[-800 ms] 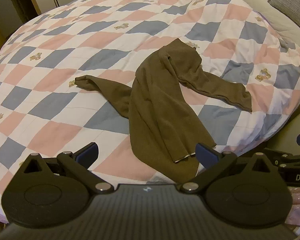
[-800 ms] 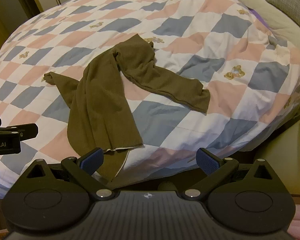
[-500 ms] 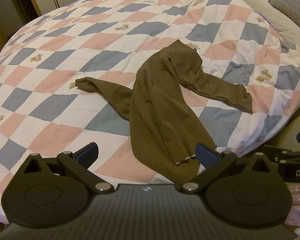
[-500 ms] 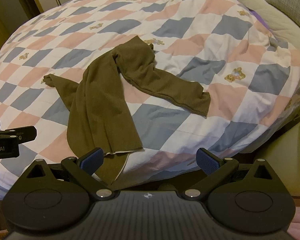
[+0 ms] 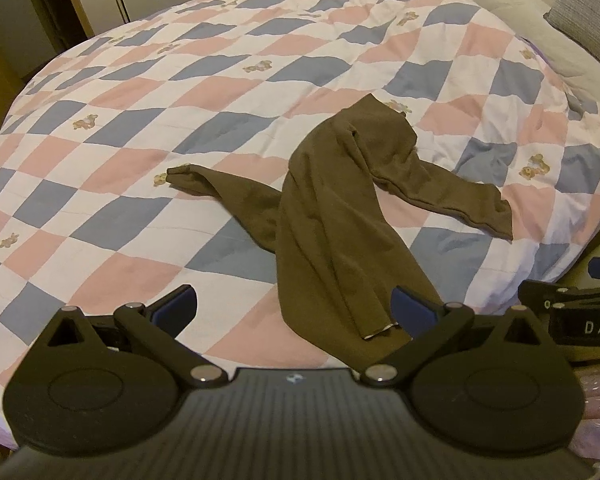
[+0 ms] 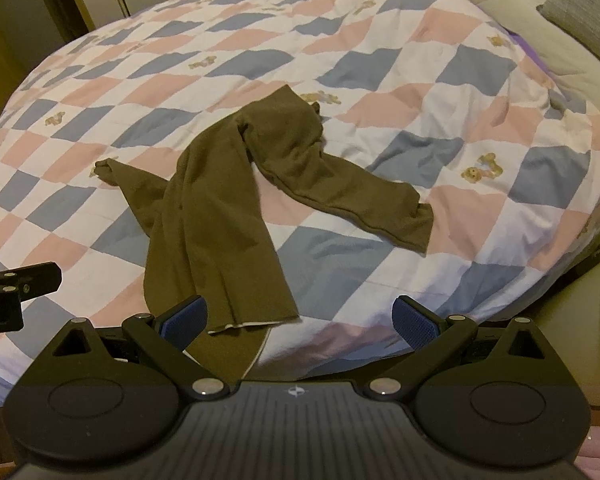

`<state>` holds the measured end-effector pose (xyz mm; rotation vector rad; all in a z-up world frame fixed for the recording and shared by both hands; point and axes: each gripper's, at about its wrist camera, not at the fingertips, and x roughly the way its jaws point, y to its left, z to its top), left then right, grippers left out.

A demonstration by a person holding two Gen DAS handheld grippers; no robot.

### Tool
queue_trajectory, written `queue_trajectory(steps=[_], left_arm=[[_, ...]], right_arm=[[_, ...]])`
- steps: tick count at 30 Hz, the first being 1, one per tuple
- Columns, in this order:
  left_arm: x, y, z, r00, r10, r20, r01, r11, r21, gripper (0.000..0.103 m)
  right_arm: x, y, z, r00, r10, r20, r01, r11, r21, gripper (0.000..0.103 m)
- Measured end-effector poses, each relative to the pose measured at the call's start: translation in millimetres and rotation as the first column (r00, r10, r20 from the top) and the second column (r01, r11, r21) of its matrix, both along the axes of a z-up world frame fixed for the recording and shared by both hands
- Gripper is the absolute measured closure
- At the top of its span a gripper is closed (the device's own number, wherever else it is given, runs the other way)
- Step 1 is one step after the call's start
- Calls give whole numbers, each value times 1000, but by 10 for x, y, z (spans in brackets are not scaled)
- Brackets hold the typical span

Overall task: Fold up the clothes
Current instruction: 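Move both grippers toward the olive-brown shirt lying on the bed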

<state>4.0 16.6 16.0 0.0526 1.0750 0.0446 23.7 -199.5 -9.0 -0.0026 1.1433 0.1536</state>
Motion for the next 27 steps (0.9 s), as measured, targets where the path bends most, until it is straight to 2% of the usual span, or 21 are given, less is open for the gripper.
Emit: queue_trajectory(steps=[20, 27], left_arm=[[69, 336, 12, 999, -37, 31, 37, 999, 10, 1], [77, 345, -31, 998, -61, 18, 61, 998, -3, 1]], right_arm=[[72, 339, -16, 999, -23, 30, 24, 1000, -3, 1], [38, 332, -54, 999, -45, 18, 45, 999, -10, 1]])
